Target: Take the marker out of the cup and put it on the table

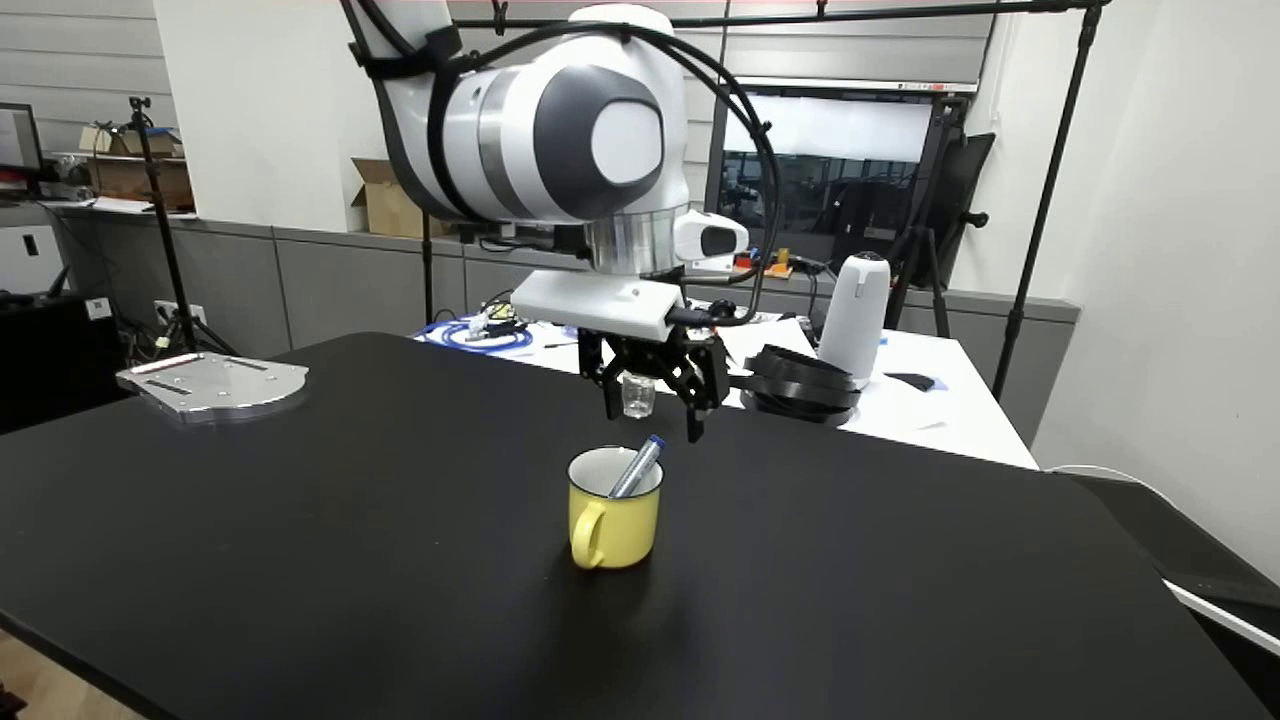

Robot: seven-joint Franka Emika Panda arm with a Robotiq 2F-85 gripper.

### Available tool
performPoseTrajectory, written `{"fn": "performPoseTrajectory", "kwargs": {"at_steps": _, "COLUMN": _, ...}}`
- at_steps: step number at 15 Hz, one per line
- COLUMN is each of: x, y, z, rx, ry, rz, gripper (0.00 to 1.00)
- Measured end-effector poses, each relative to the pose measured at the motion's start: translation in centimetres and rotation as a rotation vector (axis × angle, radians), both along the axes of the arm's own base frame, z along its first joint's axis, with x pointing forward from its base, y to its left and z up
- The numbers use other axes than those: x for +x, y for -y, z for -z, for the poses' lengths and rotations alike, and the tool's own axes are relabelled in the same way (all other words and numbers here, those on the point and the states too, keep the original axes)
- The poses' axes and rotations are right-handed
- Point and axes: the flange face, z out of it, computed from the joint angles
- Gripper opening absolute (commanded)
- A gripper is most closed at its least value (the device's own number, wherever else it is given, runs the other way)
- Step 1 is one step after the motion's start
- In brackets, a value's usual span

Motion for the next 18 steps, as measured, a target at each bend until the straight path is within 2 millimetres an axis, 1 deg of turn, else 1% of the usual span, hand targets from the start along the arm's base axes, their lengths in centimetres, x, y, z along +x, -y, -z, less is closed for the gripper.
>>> {"fn": "performPoseTrajectory", "kwargs": {"at_steps": 2, "x": 0.2, "y": 0.4, "z": 0.4, "rx": -0.001, "ry": -0.003, "rz": 0.013, "gripper": 1.0}}
{"fn": "performPoseTrajectory", "kwargs": {"at_steps": 3, "x": 0.2, "y": 0.6, "z": 0.6, "rx": -0.002, "ry": -0.004, "rz": 0.019, "gripper": 0.95}}
{"fn": "performPoseTrajectory", "kwargs": {"at_steps": 4, "x": 0.3, "y": 0.7, "z": 0.8, "rx": -0.001, "ry": -0.006, "rz": 0.024, "gripper": 0.74}}
{"fn": "performPoseTrajectory", "kwargs": {"at_steps": 5, "x": 0.4, "y": 0.7, "z": 1.0, "rx": 0.0, "ry": -0.008, "rz": 0.028, "gripper": 0.68}}
{"fn": "performPoseTrajectory", "kwargs": {"at_steps": 6, "x": 0.4, "y": 0.8, "z": 1.2, "rx": 0.002, "ry": -0.009, "rz": 0.032, "gripper": 0.6}}
{"fn": "performPoseTrajectory", "kwargs": {"at_steps": 9, "x": 0.6, "y": 0.7, "z": 1.5, "rx": 0.002, "ry": -0.012, "rz": 0.032, "gripper": 0.39}}
{"fn": "performPoseTrajectory", "kwargs": {"at_steps": 10, "x": 0.7, "y": 0.6, "z": 1.5, "rx": 0.002, "ry": -0.011, "rz": 0.03, "gripper": 0.31}}
{"fn": "performPoseTrajectory", "kwargs": {"at_steps": 14, "x": 1.0, "y": 0.3, "z": 1.4, "rx": 0.001, "ry": -0.007, "rz": 0.022, "gripper": 0.05}}
{"fn": "performPoseTrajectory", "kwargs": {"at_steps": 15, "x": 1.1, "y": 0.2, "z": 1.4, "rx": 0.001, "ry": -0.006, "rz": 0.021, "gripper": 0.01}}
{"fn": "performPoseTrajectory", "kwargs": {"at_steps": 16, "x": 1.1, "y": 0.2, "z": 1.3, "rx": 0.001, "ry": -0.005, "rz": 0.021, "gripper": 0.06}}
{"fn": "performPoseTrajectory", "kwargs": {"at_steps": 18, "x": 1.2, "y": 0.2, "z": 1.3, "rx": 0.001, "ry": -0.005, "rz": 0.021, "gripper": 0.06}}
